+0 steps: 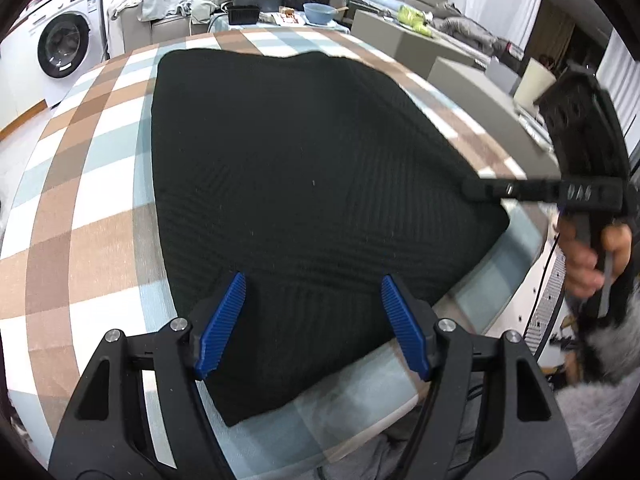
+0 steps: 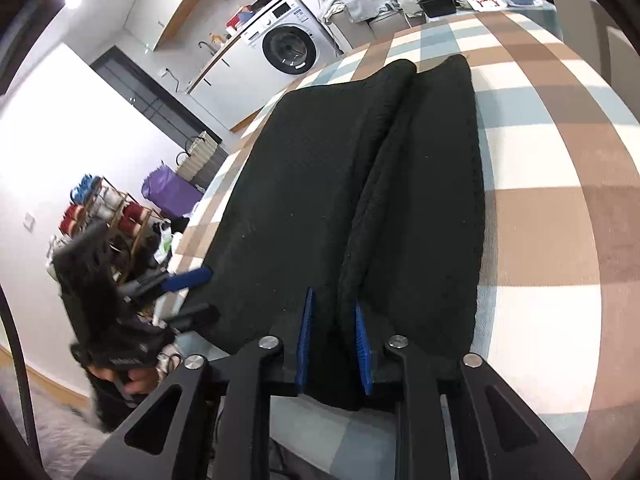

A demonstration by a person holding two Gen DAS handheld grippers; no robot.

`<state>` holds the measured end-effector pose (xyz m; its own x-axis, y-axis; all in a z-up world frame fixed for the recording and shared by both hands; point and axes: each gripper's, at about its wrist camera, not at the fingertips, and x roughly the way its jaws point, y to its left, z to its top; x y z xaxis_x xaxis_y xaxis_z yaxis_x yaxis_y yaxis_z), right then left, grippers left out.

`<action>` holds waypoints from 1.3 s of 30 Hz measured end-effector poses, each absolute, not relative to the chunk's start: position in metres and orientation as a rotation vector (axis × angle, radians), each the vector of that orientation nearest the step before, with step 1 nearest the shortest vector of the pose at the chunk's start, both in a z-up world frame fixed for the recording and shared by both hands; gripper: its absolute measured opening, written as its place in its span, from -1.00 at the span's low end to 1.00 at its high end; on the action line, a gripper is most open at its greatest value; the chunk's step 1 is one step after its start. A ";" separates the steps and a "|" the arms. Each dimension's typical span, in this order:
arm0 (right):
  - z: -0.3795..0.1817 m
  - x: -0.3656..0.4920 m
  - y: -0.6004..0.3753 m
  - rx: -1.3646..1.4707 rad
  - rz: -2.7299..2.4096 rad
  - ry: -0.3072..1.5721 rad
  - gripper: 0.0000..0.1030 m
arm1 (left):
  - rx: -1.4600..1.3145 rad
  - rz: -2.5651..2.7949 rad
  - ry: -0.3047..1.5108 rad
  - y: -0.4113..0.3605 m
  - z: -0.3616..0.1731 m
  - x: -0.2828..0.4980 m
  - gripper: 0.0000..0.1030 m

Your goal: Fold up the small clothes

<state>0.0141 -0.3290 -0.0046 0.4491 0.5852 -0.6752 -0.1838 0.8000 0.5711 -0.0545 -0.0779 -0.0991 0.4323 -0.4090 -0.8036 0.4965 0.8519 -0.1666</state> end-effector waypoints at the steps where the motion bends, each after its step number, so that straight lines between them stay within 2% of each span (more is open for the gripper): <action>1: -0.004 0.015 -0.330 0.455 0.493 0.996 -0.48 | 0.115 -0.569 0.968 -0.078 -0.100 -0.057 0.33; 5: -0.004 0.035 -0.324 0.445 0.479 1.004 -0.41 | 0.123 -0.577 0.972 -0.077 -0.101 -0.057 0.33; 12: -0.006 0.101 -0.314 0.443 0.415 1.025 -0.41 | -0.010 -0.568 0.936 -0.059 -0.083 -0.047 0.33; 13: -0.006 0.110 -0.314 0.455 0.405 1.016 -0.47 | -0.028 -0.554 0.926 -0.055 -0.080 -0.043 0.33; 14: -0.005 0.116 -0.313 0.461 0.396 1.017 -0.66 | -0.038 -0.539 0.919 -0.051 -0.078 -0.040 0.33; 15: -0.005 0.120 -0.312 0.457 0.390 1.016 -0.74 | -0.049 -0.524 0.914 -0.048 -0.077 -0.036 0.33; 17: 0.011 0.118 -0.311 0.438 0.406 0.952 -0.80 | -0.080 -0.498 0.915 -0.039 -0.076 -0.028 0.33; 21: 0.048 0.094 -0.313 0.369 0.441 0.801 -0.81 | -0.124 -0.476 0.920 -0.025 -0.074 -0.016 0.33; 28: -0.001 0.105 -0.339 0.382 0.283 0.971 -0.79 | -0.129 -0.477 0.940 -0.022 -0.084 -0.005 0.33; 34: -0.001 0.116 -0.346 0.415 0.320 0.984 -0.57 | -0.115 -0.485 0.944 -0.028 -0.086 -0.011 0.33; 39: -0.002 0.135 -0.354 0.476 0.285 0.944 -0.62 | -0.126 -0.474 0.942 -0.029 -0.085 -0.010 0.33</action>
